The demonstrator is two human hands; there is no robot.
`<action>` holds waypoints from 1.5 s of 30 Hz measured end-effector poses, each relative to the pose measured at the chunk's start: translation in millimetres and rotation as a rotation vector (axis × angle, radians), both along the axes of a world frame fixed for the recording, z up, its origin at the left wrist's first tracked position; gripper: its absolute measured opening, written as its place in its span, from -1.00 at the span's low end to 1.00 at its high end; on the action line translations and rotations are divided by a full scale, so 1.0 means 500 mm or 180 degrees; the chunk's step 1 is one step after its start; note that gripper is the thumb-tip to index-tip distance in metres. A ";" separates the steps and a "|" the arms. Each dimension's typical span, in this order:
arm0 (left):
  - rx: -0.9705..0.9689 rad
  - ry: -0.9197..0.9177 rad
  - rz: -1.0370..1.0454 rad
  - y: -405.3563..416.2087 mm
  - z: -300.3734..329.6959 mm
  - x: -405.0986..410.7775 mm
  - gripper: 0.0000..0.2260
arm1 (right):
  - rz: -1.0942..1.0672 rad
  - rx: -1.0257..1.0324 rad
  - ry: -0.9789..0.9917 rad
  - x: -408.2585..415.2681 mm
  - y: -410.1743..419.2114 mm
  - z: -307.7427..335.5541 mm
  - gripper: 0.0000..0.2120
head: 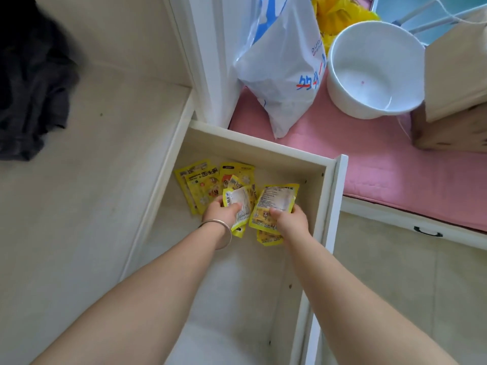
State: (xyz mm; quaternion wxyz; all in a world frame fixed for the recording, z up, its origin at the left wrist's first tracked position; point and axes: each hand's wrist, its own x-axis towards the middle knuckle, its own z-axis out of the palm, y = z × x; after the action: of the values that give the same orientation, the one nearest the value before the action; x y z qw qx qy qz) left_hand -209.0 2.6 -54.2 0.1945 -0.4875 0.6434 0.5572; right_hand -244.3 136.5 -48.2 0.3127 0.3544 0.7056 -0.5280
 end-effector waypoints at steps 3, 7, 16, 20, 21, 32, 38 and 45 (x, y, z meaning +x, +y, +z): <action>-0.0257 -0.0118 -0.0285 0.002 -0.030 -0.022 -0.71 | -0.0029 0.0114 -0.0010 -0.020 -0.003 -0.024 -0.66; -0.0682 -0.0113 -0.0539 -0.004 -0.039 -0.039 -0.70 | -0.0129 0.0256 -0.0071 -0.033 -0.013 -0.044 -0.66; -0.1318 -0.0137 -0.1030 -0.017 -0.015 -0.024 -0.53 | 0.0709 0.1038 -0.0158 -0.031 -0.015 -0.015 -0.65; -0.1457 -0.0080 -0.0963 -0.020 0.020 -0.003 -0.44 | 0.1288 0.1066 -0.0063 -0.007 -0.022 0.029 -0.47; -0.1487 -0.0017 -0.0945 -0.018 0.033 0.002 -0.47 | 0.1426 0.1076 0.0059 0.000 -0.024 0.043 -0.47; -0.2352 0.0735 -0.0974 -0.047 0.225 0.147 -0.65 | 0.3664 0.1358 0.2425 0.082 -0.126 0.244 -0.63; -0.2708 0.0841 -0.0192 -0.110 0.319 0.300 -0.67 | 0.3981 0.0801 0.3164 0.186 -0.200 0.330 -0.59; -0.3062 0.0249 0.0462 -0.159 0.387 0.562 -0.67 | 0.4813 0.0322 0.3395 0.372 -0.299 0.379 -0.63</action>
State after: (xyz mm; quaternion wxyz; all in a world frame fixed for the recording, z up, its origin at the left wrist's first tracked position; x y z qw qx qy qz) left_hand 71.8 -77.1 139.6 -0.1165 -0.5444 0.7992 0.2267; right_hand -58.1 -12.8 141.5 0.1920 -0.4769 0.8219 -0.2453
